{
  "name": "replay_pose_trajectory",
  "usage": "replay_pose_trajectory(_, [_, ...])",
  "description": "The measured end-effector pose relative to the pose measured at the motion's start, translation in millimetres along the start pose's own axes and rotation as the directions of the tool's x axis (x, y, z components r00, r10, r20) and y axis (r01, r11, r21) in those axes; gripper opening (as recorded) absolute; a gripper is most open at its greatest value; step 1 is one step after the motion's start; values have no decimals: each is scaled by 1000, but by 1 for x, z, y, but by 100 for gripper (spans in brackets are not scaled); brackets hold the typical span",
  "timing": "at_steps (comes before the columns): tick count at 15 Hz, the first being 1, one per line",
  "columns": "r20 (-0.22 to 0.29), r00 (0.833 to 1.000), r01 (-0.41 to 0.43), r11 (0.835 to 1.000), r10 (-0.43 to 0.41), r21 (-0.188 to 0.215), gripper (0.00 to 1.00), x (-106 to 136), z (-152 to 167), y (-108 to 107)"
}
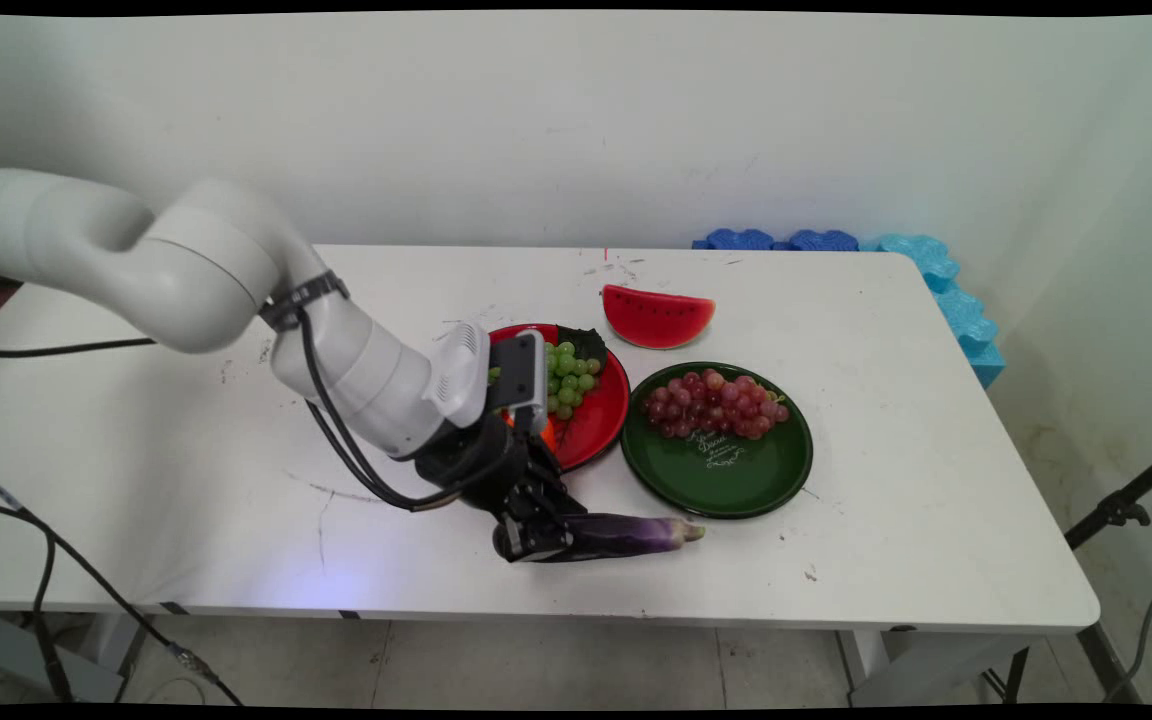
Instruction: Place the picked object on the table
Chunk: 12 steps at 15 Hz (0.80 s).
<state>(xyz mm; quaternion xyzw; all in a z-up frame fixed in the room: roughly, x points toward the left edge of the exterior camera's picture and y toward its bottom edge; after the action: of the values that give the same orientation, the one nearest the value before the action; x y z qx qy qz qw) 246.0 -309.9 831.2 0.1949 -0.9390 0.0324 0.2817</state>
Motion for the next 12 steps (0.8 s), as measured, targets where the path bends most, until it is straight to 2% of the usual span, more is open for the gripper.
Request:
replay_pose_trajectory(8, [1, 1000, 18, 1000, -18, -8, 0, -8, 23, -7])
replay_pose_trajectory(9, [0, 1000, 18, 1000, -18, -8, 100, -9, 25, -7])
replay_pose_trajectory(12, [-9, 1000, 23, 1000, -23, -9, 100, -9, 25, -7])
